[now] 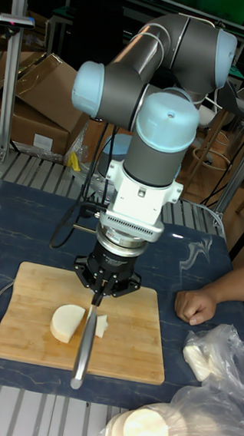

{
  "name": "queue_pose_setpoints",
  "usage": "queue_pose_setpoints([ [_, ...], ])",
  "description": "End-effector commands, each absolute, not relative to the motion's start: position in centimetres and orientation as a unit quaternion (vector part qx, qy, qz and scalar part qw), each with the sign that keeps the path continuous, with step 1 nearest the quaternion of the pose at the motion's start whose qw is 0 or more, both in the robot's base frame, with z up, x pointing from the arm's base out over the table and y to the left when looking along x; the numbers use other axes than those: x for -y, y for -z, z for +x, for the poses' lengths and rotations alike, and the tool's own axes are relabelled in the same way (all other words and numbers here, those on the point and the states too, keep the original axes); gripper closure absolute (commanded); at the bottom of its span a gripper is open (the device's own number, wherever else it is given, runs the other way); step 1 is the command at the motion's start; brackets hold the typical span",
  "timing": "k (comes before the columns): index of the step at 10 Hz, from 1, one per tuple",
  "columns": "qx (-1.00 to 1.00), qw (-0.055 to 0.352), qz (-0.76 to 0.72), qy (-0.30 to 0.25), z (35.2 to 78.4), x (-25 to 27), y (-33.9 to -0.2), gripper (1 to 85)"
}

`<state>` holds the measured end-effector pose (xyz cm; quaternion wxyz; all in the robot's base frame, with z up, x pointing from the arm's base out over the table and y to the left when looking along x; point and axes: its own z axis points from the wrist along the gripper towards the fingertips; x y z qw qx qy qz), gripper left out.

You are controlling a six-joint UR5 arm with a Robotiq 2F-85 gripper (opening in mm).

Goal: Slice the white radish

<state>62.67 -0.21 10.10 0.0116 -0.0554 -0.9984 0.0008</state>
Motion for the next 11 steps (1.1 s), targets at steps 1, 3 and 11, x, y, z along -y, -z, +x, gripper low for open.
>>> queue_pose_setpoints([
  [1,0.999,0.014,-0.034,-0.008,61.9,2.1,-10.4,84.7],
  [3,0.999,0.01,-0.042,-0.011,62.1,2.4,-10.3,84.7],
  [11,0.99,0.021,-0.141,0.001,62.1,2.6,-8.8,84.7],
])
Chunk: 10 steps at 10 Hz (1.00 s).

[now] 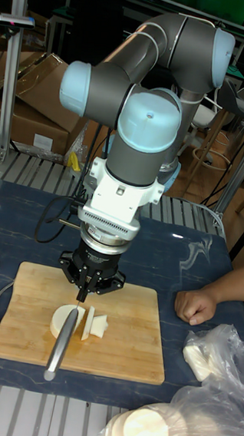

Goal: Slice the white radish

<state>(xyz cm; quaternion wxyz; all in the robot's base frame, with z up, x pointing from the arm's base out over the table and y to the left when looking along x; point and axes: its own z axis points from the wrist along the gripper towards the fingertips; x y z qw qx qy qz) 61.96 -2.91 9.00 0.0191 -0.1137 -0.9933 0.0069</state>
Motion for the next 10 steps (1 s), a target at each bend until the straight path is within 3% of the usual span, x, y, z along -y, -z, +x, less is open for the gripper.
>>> queue_pose_setpoints([
  [1,0.99,0.02,-0.141,-0.003,62.08,2.71,-9.02,84.7],
  [10,0.99,0.015,-0.142,-0.003,62.52,2.33,-9.01,84.7],
])
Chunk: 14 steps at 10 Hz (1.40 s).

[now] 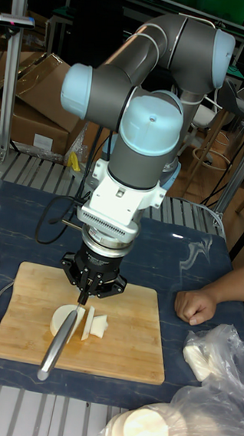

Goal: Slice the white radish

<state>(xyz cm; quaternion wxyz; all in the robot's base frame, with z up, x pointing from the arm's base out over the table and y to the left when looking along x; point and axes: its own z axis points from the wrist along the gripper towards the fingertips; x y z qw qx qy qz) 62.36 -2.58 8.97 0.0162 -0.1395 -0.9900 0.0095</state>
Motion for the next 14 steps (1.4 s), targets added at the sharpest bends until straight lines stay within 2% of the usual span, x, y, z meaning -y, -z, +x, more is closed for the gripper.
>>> queue_pose_setpoints([
  [1,0.99,0.015,-0.14,-0.005,62.5,2.4,-9.0,84.7],
  [14,0.991,0.006,-0.134,-0.007,63.1,2.7,-7.7,84.7],
])
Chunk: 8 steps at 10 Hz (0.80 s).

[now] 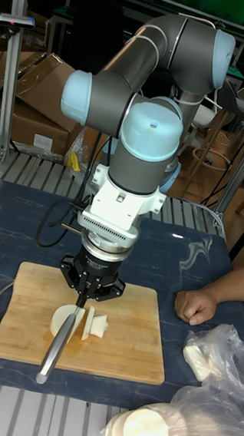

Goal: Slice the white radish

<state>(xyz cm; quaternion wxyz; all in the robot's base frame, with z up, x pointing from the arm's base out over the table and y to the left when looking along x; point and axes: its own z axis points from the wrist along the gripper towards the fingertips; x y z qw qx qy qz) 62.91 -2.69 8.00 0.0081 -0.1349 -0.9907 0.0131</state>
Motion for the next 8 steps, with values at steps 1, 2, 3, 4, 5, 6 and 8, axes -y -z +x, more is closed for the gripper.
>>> queue_pose_setpoints([
  [1,0.991,0.006,-0.131,-0.007,63.0,2.9,-7.5,84.7],
  [2,0.991,0.004,-0.131,-0.009,63.2,2.9,-7.4,84.7],
  [3,0.991,0.002,-0.132,-0.008,63.4,2.9,-7.2,84.7],
  [4,0.991,-0.001,-0.132,-0.007,63.6,2.8,-7.1,84.7],
  [5,0.991,-0.002,-0.132,-0.006,63.6,2.8,-7.0,84.7],
  [6,0.991,-0.005,-0.131,-0.006,63.8,2.8,-6.7,84.7],
  [8,0.991,-0.007,-0.132,-0.008,64.0,2.8,-6.4,84.7],
])
